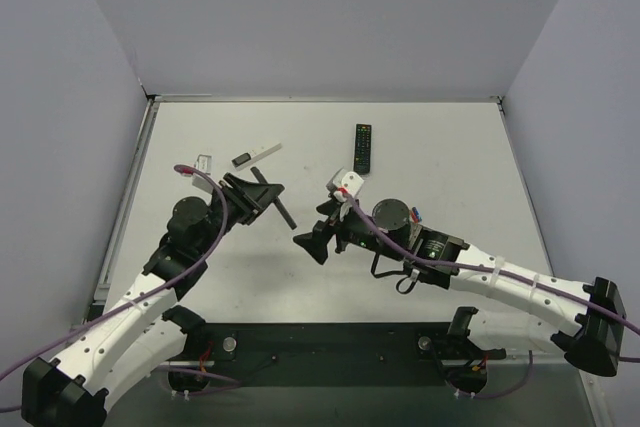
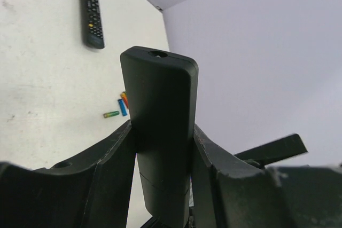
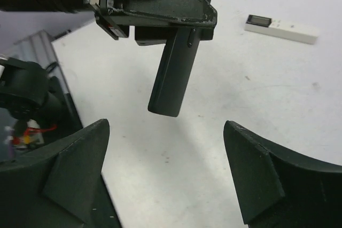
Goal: Load the batteries into the remote control
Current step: Pick up the remote control from the center of the board.
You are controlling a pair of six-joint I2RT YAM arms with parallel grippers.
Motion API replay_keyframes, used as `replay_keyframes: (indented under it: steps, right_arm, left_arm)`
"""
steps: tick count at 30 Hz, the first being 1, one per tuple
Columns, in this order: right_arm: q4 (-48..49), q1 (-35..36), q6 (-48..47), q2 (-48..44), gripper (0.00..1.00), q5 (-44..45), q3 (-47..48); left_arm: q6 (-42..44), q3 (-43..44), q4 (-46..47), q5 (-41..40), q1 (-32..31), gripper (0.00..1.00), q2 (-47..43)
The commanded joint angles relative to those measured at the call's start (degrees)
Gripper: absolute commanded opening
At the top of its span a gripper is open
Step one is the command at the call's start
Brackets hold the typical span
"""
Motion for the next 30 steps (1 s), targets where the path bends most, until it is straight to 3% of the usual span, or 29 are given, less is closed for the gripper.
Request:
replay_keyframes:
  steps: [1,5,14,20,24,26,30]
  right_arm:
    - [2.3,5.9,-13.1,2.8,0.81,14.6,1.3]
    - [4.7,10.6,-18.9,8.8,0.75,24.5,3.9]
    - [13.3,13.5,-21.5,17.3,0.57,31.2,5.8]
    - [12.7,13.6,-20.3,19.9,0.31,31.6,7.8]
    - [11.6,13.7,-17.9,20.2,0.05,32.3,8.1]
    - [11.5,13.8,-15.9,19.3,0.0,32.6,7.6]
    - [11.2,13.2,-12.2,17.3,0.0,32.3,6.4]
  left_arm:
    - [-1.0,4.3,-8.7,-5.2,-0.4,0.0,-0.8]
    - [-2.1,3.9,-8.7,-5.2,-0.5,0.0,-0.8]
    - [-2.4,3.5,-9.5,-5.5,-0.7,0.0,-2.0]
    - [-2.3,2.5,-9.4,-5.5,-0.8,0.0,-3.2]
    - [-1.4,1.8,-8.4,-6.7,-0.8,0.0,-3.9]
    - [-0.6,1.5,-7.4,-6.5,-0.7,0.0,-4.3]
    - [2.0,1.6,-5.5,-6.3,-0.6,0.24,-5.0]
